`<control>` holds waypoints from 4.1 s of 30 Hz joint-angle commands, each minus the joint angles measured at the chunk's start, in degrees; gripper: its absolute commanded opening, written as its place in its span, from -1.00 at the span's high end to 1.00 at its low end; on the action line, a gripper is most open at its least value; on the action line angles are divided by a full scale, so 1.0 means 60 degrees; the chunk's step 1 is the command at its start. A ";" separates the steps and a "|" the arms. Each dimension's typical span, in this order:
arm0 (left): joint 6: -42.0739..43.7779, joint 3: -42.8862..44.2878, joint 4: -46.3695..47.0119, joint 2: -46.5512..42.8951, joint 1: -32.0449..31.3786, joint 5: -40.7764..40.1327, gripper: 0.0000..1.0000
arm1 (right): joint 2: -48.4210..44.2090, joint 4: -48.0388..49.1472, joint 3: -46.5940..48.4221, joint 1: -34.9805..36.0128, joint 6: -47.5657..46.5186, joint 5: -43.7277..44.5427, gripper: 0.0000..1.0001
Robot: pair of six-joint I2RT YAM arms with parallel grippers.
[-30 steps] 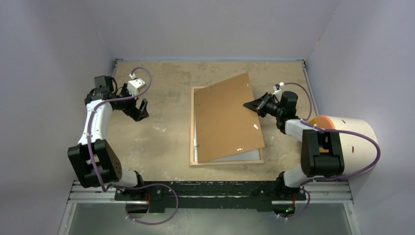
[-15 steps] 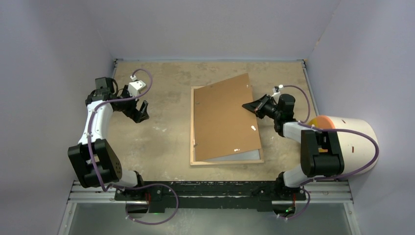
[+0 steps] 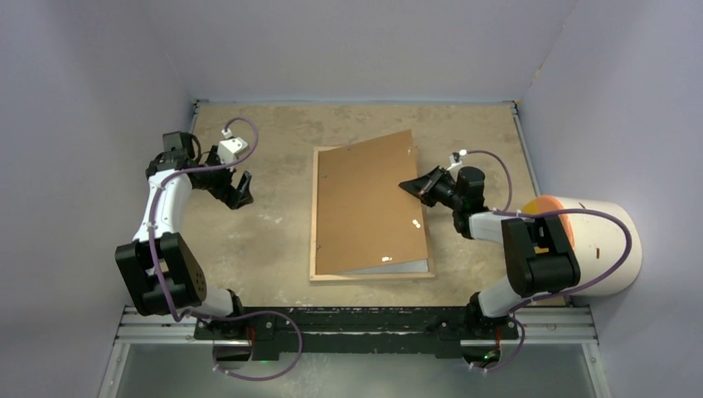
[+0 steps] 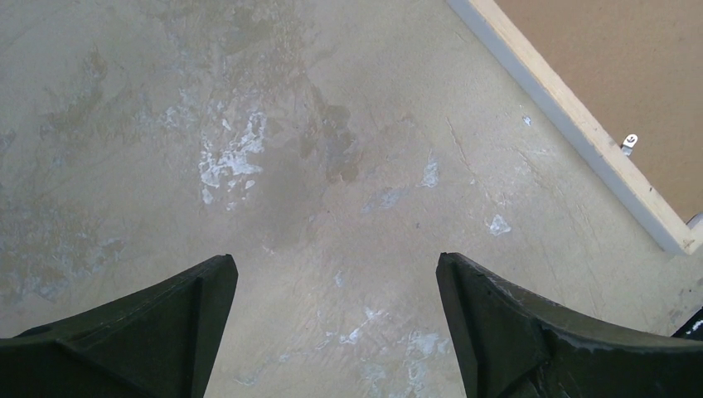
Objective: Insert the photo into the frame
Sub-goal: Turn over the photo frame item on the photo frame.
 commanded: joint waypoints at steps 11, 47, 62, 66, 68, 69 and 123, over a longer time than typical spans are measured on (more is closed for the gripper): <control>0.0391 -0.0330 0.0012 0.0140 -0.0039 0.0019 -0.99 | 0.0533 -0.4006 0.1756 0.2485 -0.1644 0.2943 0.29; 0.1045 -0.1037 0.0141 0.0354 -0.0039 -0.0153 -1.00 | 0.2065 -1.0869 0.7074 0.5481 -0.4176 0.7812 -0.98; 0.1189 -0.1291 0.0172 0.0203 -0.0039 -0.0125 -1.00 | 0.2426 -1.2859 0.8316 0.5993 -0.4231 0.9387 -0.98; 0.1188 -0.1352 0.0187 0.0185 -0.0039 -0.0172 -1.00 | 0.2120 -1.2569 0.8079 0.5981 -0.4279 0.8647 -0.98; 0.1208 -0.1368 0.0187 0.0181 -0.0039 -0.0224 -1.00 | 0.2032 -1.2515 0.7991 0.5978 -0.4349 0.8524 -0.98; 0.1213 -0.1368 0.0175 0.0184 -0.0032 -0.0253 -1.00 | 0.1977 -1.2519 0.7950 0.5957 -0.4397 0.8456 -0.98; -0.1253 -0.1400 0.3590 0.3024 -0.1320 -0.1076 -0.80 | 0.2162 -0.8632 0.5834 0.2426 -0.3919 0.3126 -0.49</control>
